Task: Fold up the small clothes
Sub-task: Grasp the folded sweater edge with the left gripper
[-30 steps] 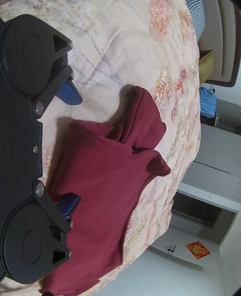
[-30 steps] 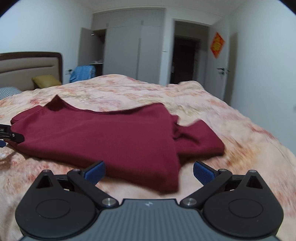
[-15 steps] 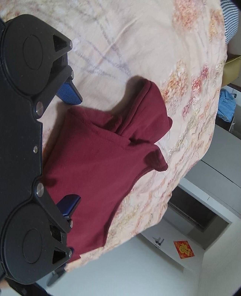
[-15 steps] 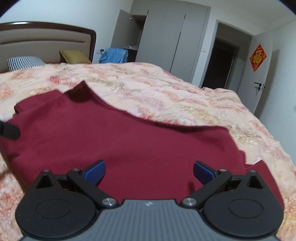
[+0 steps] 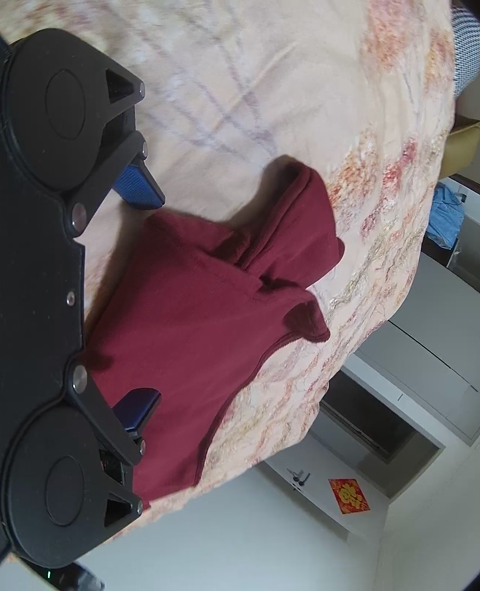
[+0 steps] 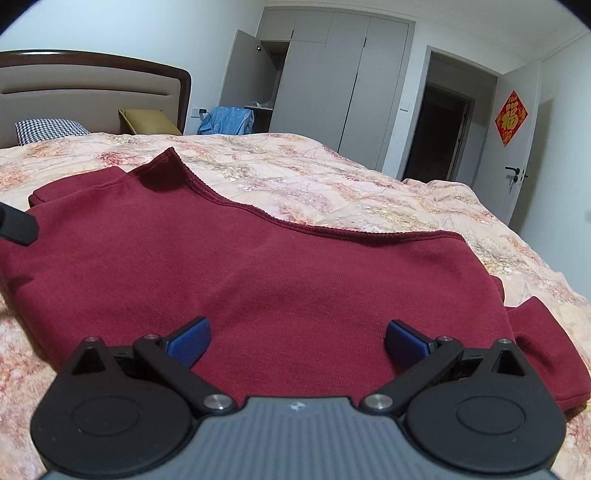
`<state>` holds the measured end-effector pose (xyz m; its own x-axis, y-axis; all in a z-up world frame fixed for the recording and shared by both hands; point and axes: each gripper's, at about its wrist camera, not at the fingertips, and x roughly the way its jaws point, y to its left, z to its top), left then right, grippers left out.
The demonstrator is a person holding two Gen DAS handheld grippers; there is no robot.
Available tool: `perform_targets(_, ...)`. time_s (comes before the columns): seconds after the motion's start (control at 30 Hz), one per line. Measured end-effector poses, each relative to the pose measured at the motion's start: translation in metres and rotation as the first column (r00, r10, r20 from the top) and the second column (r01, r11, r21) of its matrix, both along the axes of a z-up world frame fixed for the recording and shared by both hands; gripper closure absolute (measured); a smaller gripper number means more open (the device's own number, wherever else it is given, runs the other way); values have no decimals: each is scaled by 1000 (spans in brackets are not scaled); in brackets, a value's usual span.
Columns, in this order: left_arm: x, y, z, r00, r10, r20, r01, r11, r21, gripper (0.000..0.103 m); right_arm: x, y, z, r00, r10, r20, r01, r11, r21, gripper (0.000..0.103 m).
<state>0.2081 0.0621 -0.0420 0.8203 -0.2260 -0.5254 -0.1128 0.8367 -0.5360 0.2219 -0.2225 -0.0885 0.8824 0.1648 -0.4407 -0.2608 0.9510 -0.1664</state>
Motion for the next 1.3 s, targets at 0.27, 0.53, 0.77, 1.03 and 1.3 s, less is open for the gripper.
perform_targets(0.27,-9,7,-2,990,144,-12,-143,971,-193,4,1,-3,-1,1000,3,2,-3,1000,20,0)
perform_targets(0.53,29,8,0,972,234,-37,-237,964,-123,32,0,-2,-1,1000,1,6,-1,1000,18,0)
perform_targets(0.77,52,24,-4,976,212,-45,-216,968,-127,50,0,-2,-1,1000,1,6,-1,1000,20,0)
perform_targets(1.03,55,25,-10,973,228,-46,-232,965,-122,57,0,-2,-1,1000,1,8,-1,1000,21,0)
perform_targets(1.3,62,18,-2,972,230,-55,-234,970,-73,79,-1,-2,0,1000,0,8,0,1000,20,0)
